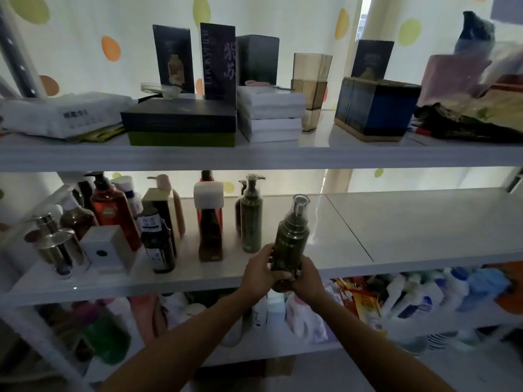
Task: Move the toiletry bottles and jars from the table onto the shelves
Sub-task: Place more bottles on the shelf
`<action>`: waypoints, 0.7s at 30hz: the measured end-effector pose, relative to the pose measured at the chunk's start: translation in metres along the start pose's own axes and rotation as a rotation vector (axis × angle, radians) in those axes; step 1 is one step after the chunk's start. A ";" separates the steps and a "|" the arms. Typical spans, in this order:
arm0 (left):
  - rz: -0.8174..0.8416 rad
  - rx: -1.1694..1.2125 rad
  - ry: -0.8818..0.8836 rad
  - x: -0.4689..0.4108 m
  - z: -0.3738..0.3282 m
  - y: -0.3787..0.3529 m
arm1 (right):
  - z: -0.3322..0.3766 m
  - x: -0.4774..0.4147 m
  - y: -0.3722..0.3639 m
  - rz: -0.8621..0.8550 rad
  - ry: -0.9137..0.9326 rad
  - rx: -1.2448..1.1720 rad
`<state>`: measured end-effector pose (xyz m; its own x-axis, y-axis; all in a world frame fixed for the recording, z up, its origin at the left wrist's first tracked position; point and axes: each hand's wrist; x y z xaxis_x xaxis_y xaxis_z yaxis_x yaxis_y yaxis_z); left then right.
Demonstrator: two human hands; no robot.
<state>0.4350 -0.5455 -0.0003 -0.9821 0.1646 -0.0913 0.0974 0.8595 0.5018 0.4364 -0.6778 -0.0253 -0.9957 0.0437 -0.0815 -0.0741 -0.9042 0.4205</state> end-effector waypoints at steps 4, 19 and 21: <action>-0.047 -0.002 0.025 -0.030 0.017 0.010 | 0.000 -0.034 -0.019 -0.009 -0.013 -0.020; -0.152 0.054 0.055 -0.075 0.078 0.024 | -0.011 -0.087 -0.063 0.068 0.027 0.042; -0.153 0.051 0.058 -0.076 0.079 0.024 | -0.011 -0.088 -0.065 0.071 0.017 0.022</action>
<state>0.5247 -0.4990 -0.0486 -0.9936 0.0036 -0.1128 -0.0469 0.8962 0.4413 0.5298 -0.6278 -0.0552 -0.9975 -0.0275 -0.0658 -0.0048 -0.8951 0.4457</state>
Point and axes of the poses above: each hand's wrist, its own x-axis away from the middle knuckle, its own y-axis out of the back of the hand, z = x × y, and after that the axes turned 11 degrees about -x, right-handed
